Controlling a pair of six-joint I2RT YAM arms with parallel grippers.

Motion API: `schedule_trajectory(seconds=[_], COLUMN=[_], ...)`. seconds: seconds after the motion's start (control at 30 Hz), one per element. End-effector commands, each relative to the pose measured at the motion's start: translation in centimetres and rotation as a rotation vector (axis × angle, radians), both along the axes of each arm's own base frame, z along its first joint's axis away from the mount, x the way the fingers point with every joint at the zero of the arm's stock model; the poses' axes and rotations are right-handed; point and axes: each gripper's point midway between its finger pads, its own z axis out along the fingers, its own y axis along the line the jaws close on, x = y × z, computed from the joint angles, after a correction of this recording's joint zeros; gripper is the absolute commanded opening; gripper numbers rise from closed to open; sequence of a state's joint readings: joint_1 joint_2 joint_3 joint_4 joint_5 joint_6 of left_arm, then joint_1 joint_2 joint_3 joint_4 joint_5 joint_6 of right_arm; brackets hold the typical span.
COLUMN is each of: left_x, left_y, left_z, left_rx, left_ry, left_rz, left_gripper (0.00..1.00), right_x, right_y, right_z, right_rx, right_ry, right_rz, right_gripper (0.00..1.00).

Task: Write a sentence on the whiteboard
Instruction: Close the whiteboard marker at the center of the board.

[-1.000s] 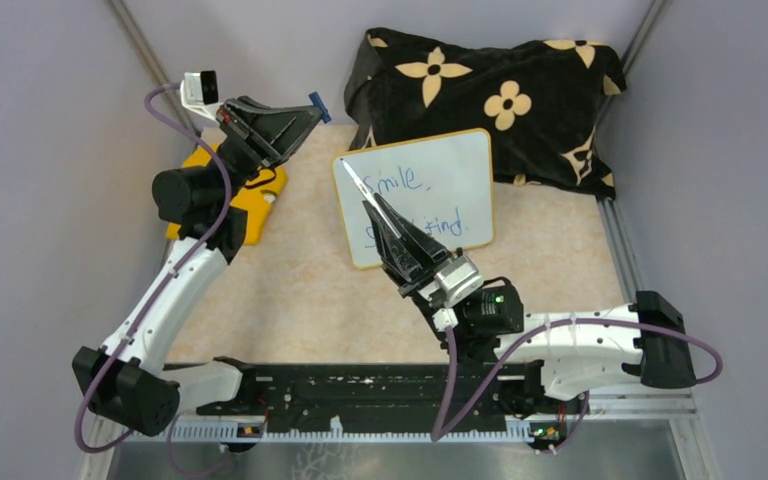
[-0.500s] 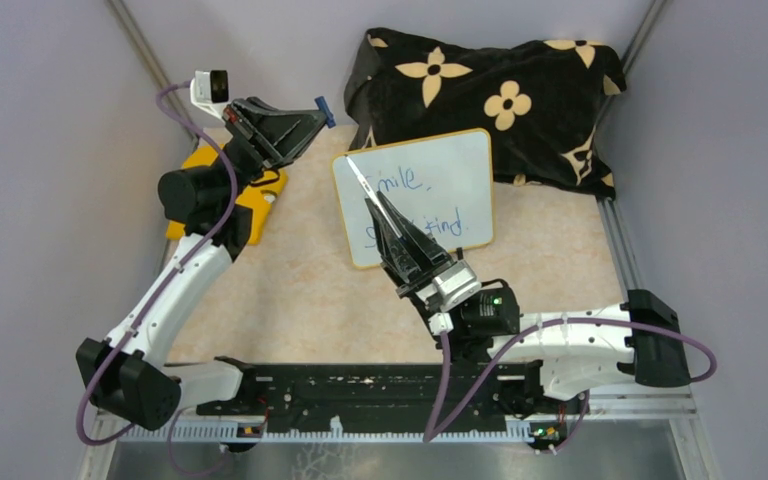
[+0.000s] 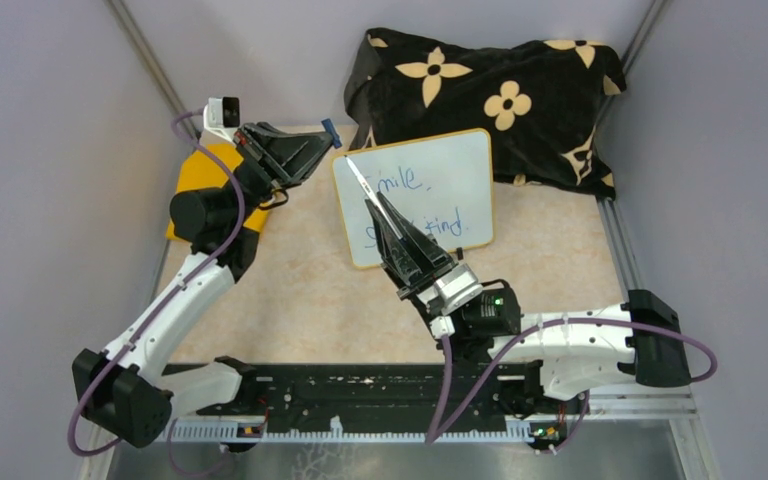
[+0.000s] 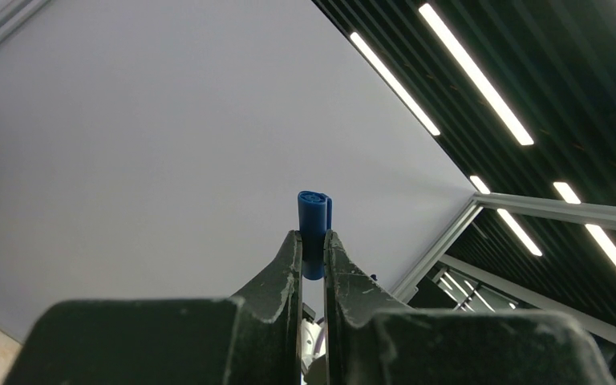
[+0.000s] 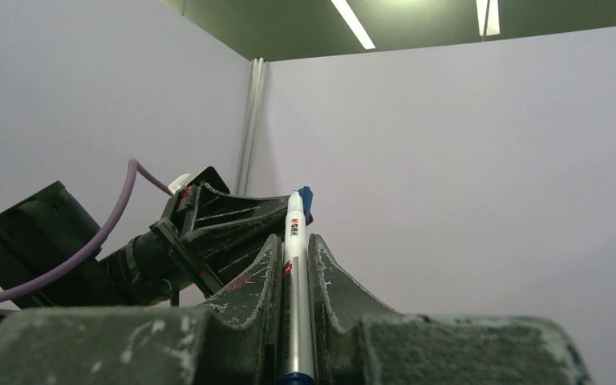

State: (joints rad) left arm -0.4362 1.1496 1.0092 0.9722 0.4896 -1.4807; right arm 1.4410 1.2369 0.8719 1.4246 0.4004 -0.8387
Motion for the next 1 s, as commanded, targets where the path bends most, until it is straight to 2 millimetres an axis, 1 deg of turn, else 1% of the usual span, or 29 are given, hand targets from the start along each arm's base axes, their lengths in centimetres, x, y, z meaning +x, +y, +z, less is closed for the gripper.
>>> schedule_trajectory(seconds=[0.0, 0.23, 0.53, 0.97], left_x=[-1.3, -1.7, -2.7, -3.4], left_y=[1.3, 1.6, 0.5, 0.4], left_z=[2.1, 2.7, 2.9, 2.9], left_rx=[-0.055, -0.057, -0.041, -0.039], left_ry=[-0.050, -0.047, -0.072, -0.082], left_rz=[0.038, 0.053, 0.011, 0.011], left_gripper=[0.00, 0.00, 0.00, 0.00], right_x=[-1.0, -1.2, -1.5, -1.5], right_y=[-1.5, -1.0, -0.7, -0.5], right_z=[1.9, 1.6, 1.6, 1.4], right_rx=[0.059, 0.044, 0.029, 0.021], right_ry=[-0.030, -0.031, -0.032, -0.032], right_rz=[0.016, 0.021, 0.026, 0.018], right_gripper=[0.00, 0.00, 0.00, 0.00])
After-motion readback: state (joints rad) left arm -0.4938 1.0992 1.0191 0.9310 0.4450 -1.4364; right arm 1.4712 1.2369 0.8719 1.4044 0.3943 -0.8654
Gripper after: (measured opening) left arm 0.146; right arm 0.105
